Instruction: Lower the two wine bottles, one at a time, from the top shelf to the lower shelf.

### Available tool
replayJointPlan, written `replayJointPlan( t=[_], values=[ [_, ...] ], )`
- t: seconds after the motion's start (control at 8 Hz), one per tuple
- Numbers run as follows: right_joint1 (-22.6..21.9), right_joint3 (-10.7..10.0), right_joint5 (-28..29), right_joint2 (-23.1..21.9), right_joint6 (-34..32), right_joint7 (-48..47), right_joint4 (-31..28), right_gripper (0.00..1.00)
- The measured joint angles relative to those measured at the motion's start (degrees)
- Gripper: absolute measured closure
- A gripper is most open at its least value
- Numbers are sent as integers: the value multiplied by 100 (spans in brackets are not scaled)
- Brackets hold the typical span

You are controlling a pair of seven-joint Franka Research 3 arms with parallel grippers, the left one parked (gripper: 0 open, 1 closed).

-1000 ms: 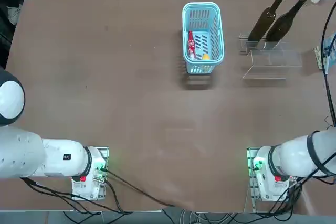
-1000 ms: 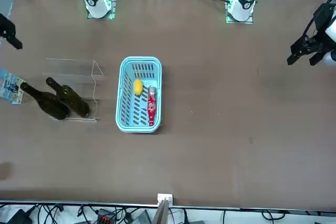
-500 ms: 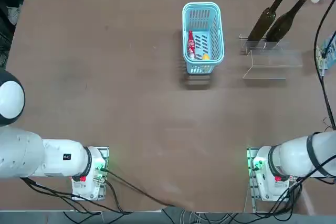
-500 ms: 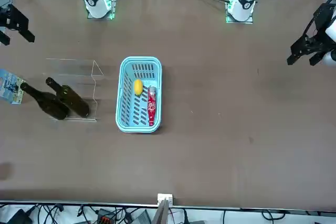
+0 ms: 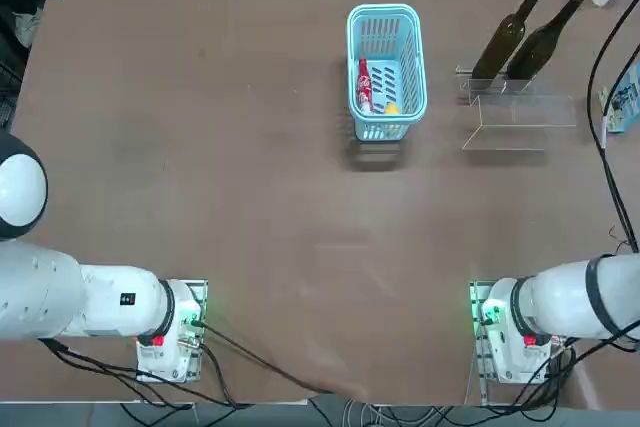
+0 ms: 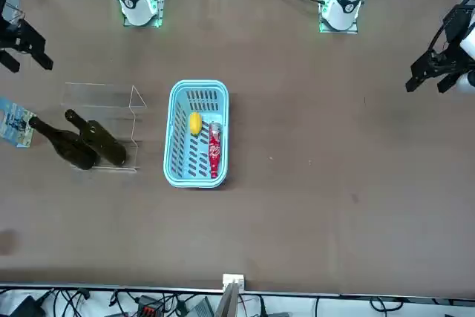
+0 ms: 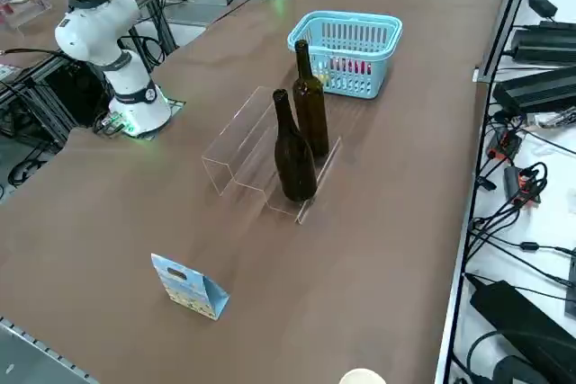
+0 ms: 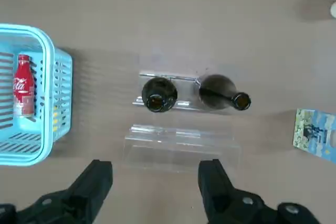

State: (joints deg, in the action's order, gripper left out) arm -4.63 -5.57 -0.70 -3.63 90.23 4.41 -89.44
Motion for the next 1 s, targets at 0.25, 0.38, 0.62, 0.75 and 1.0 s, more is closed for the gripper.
replayJointPlan(
  t=[0.25, 0.38, 0.62, 0.75, 1.0],
  values=[
    [0, -25, 0, 3, 163, -3, -46, 0],
    [0, -35, 0, 14, 228, -5, -69, 0],
    [0, -43, 0, 47, 335, -7, -105, 0],
    [0, -45, 1, 74, 360, -7, -124, 0],
    [-1, -53, 1, 146, 452, -8, -195, 0]
  ],
)
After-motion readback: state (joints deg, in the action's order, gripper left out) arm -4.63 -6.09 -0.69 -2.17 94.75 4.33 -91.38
